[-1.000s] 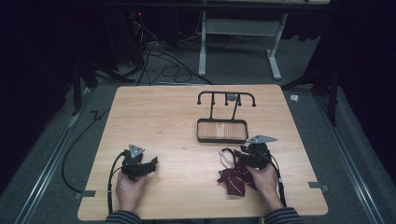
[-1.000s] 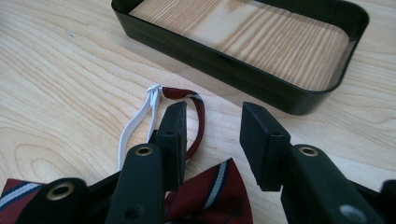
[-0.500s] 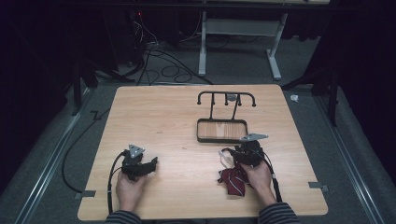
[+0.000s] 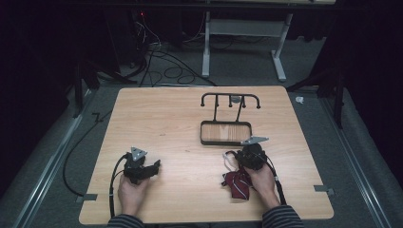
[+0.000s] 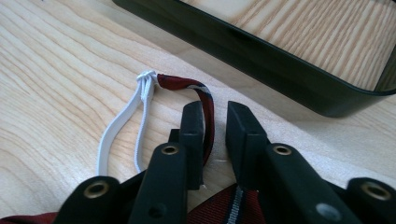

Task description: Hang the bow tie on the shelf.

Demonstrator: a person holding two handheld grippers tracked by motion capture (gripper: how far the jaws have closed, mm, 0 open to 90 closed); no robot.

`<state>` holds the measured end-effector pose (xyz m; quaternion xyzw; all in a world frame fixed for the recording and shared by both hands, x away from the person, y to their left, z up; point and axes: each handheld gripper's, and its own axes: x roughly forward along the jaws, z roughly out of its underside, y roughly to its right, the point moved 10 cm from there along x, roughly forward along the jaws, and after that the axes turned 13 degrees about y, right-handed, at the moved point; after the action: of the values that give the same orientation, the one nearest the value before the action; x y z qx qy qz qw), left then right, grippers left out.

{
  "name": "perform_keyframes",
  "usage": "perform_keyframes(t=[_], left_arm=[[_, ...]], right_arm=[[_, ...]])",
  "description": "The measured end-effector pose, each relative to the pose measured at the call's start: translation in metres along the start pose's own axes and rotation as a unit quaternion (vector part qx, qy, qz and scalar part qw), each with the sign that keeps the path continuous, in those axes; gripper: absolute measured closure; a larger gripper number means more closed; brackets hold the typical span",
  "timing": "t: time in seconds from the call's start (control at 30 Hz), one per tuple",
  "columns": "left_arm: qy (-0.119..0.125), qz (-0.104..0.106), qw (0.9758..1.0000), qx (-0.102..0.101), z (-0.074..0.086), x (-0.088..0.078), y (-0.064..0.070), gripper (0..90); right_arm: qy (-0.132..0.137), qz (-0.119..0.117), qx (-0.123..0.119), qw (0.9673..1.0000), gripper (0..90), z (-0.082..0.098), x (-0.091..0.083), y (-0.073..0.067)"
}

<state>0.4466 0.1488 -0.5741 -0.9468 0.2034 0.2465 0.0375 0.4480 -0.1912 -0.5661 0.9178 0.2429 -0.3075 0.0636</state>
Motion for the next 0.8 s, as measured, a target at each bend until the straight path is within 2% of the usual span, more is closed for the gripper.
perform_keyframes(t=[0.27,0.37,0.57,0.8], left_arm=[[0.0,0.0,1.0,0.0,0.0,0.0,0.0,29.6],[0.001,0.0,1.0,0.0,-0.0001,0.0,0.0,29.6],[0.0,0.001,1.0,-0.001,0.0,-0.0002,0.0,29.6],[0.001,0.001,1.0,-0.001,-0.0001,-0.0001,0.0,29.6]], right_arm=[[-0.004,0.004,-0.03,0.9995,89.8,0.0011,-0.0008,-0.0029],[-0.002,0.008,-0.041,0.9991,90.0,0.0013,-0.0009,-0.0043],[-0.001,0.007,-0.045,0.9989,90.0,0.0014,-0.001,-0.0053],[0.005,-0.001,-0.04,0.9992,90.0,-0.0003,-0.0031,-0.0073]])
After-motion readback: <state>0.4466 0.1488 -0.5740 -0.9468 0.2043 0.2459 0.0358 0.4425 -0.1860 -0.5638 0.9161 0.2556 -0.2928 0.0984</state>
